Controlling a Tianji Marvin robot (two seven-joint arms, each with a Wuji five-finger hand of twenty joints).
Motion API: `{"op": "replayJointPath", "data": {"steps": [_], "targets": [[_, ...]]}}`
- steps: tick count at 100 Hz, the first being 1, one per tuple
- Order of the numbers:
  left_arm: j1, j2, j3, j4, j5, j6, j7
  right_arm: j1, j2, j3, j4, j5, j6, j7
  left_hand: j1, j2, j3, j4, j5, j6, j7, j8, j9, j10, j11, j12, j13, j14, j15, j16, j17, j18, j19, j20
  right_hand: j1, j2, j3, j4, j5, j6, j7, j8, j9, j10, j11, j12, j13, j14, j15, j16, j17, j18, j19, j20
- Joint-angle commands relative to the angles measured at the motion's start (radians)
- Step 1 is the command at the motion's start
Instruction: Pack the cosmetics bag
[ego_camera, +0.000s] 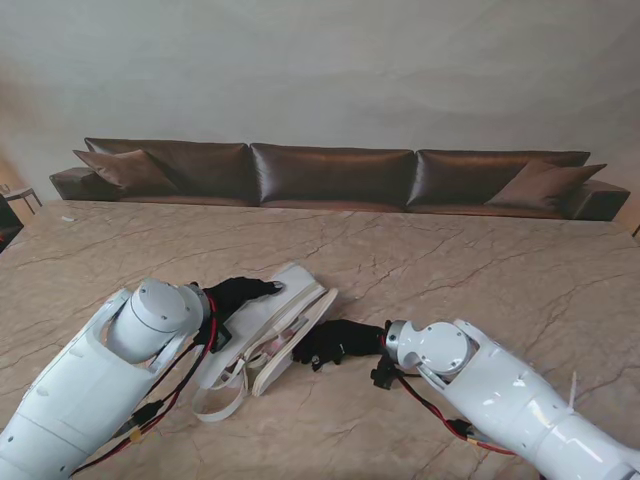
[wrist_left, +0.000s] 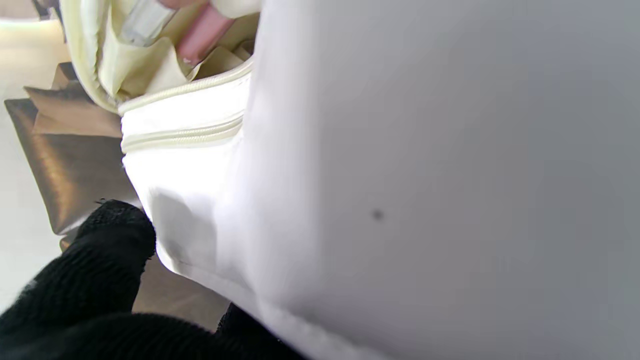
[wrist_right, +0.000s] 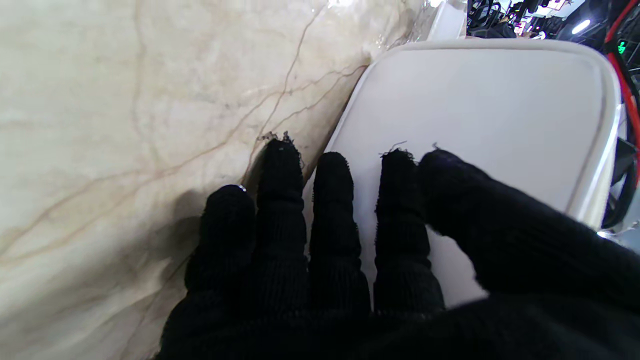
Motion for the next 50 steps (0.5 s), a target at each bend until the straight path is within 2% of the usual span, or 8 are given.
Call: {"op": "replayJointPath", "data": {"steps": [1,13,22,26,37,39,41,50], "targets": [[0.005,0.017,0.001,-0.03,0.028,-0.002,-0.02,-0.016,-0.012,-0.016,0.006,-0.003,-0.001,0.0,-0.015,-0.049,-0.062,0.028,-0.038,0.015,-0.088,-0.054,-0.057,0.018,-0.039,-0.05,-0.05,-0.023,-0.06,-0.059,-0.028,-0.015,-0.063,-0.028,-0.043,0.005,-0.012,-0.013,-0.023,-0.037,-0.029,-0.016,0.025,-0.023,0.02,0.005,0.028,0.041,0.017,0.001,-0.028,0.179,-0.145,0.002],[0.019,0.04,-0.011,-0.077,0.116,-0.006,-0.058,-0.009,-0.018,-0.03,0.012,0.007,-0.008,-0.002,0.006,-0.061,-0.146,0.035,-0.052,0.06,-0.162,-0.115,-0.096,0.046,-0.047,-0.106,-0.065,-0.018,-0.087,-0.098,-0.037,-0.007,-0.12,-0.04,-0.045,0.011,-0.018,-0.012,-0.025,-0.038,-0.03,-0.017,0.027,-0.022,0.018,0.004,0.029,0.042,0.018,0.002,-0.026,0.179,-0.14,0.002],[0.029,0.065,-0.02,-0.12,0.19,-0.002,-0.119,-0.004,-0.023,-0.037,0.017,0.01,-0.015,-0.008,0.016,-0.073,-0.192,0.034,-0.066,0.102,-0.191,-0.137,-0.108,0.057,-0.04,-0.117,-0.063,-0.014,-0.088,-0.106,-0.038,-0.008,-0.145,-0.05,-0.045,0.014,-0.02,-0.012,-0.027,-0.039,-0.031,-0.017,0.028,-0.022,0.017,0.004,0.03,0.044,0.018,0.003,-0.025,0.18,-0.138,0.001],[0.034,0.074,-0.026,-0.138,0.22,-0.004,-0.146,-0.002,-0.026,-0.04,0.02,0.014,-0.017,-0.011,0.017,-0.081,-0.203,0.033,-0.069,0.115,-0.194,-0.139,-0.113,0.078,-0.043,-0.119,-0.062,-0.016,-0.088,-0.107,-0.039,-0.006,-0.15,-0.052,-0.046,0.017,-0.021,-0.012,-0.027,-0.038,-0.031,-0.017,0.028,-0.023,0.017,0.004,0.03,0.045,0.019,0.003,-0.026,0.18,-0.138,0.001],[0.058,0.095,-0.048,-0.194,0.286,0.0,-0.205,0.003,-0.035,-0.047,0.027,0.026,-0.022,-0.018,0.026,-0.103,-0.229,0.03,-0.077,0.157,-0.211,-0.149,-0.11,0.088,-0.042,-0.121,-0.062,-0.01,-0.089,-0.109,-0.052,0.0,-0.175,-0.063,-0.044,0.026,-0.025,-0.011,-0.03,-0.045,-0.032,-0.018,0.028,-0.019,0.017,0.004,0.029,0.046,0.02,0.005,-0.027,0.181,-0.133,0.002],[0.061,0.101,-0.051,-0.203,0.298,0.0,-0.225,0.003,-0.036,-0.047,0.028,0.028,-0.024,-0.02,0.054,-0.091,-0.29,0.035,-0.075,0.157,-0.222,-0.155,-0.11,0.088,-0.041,-0.122,-0.062,-0.009,-0.089,-0.113,-0.053,-0.001,-0.187,-0.061,-0.044,0.029,-0.027,-0.011,-0.03,-0.048,-0.032,-0.018,0.028,-0.02,0.017,0.004,0.029,0.047,0.021,0.005,-0.028,0.182,-0.132,0.002],[0.063,0.108,-0.054,-0.214,0.311,-0.001,-0.249,0.003,-0.038,-0.048,0.029,0.03,-0.026,-0.023,0.059,-0.091,-0.307,0.036,-0.082,0.16,-0.227,-0.157,-0.114,0.088,-0.042,-0.123,-0.065,-0.011,-0.09,-0.114,-0.058,-0.003,-0.195,-0.062,-0.044,0.031,-0.027,-0.011,-0.03,-0.049,-0.031,-0.018,0.029,-0.018,0.017,0.004,0.031,0.047,0.021,0.005,-0.028,0.182,-0.132,0.002],[0.084,0.123,-0.068,-0.255,0.37,-0.011,-0.305,0.001,-0.045,-0.05,0.032,0.049,-0.035,-0.029,0.063,-0.1,-0.321,0.035,-0.114,0.188,-0.246,-0.162,-0.13,0.098,-0.044,-0.122,-0.073,-0.003,-0.095,-0.117,-0.066,0.005,-0.212,-0.069,-0.045,0.045,-0.034,-0.012,-0.028,-0.075,-0.028,-0.017,0.037,-0.017,0.018,0.004,0.03,0.052,0.023,0.006,-0.033,0.186,-0.13,0.003]]}}
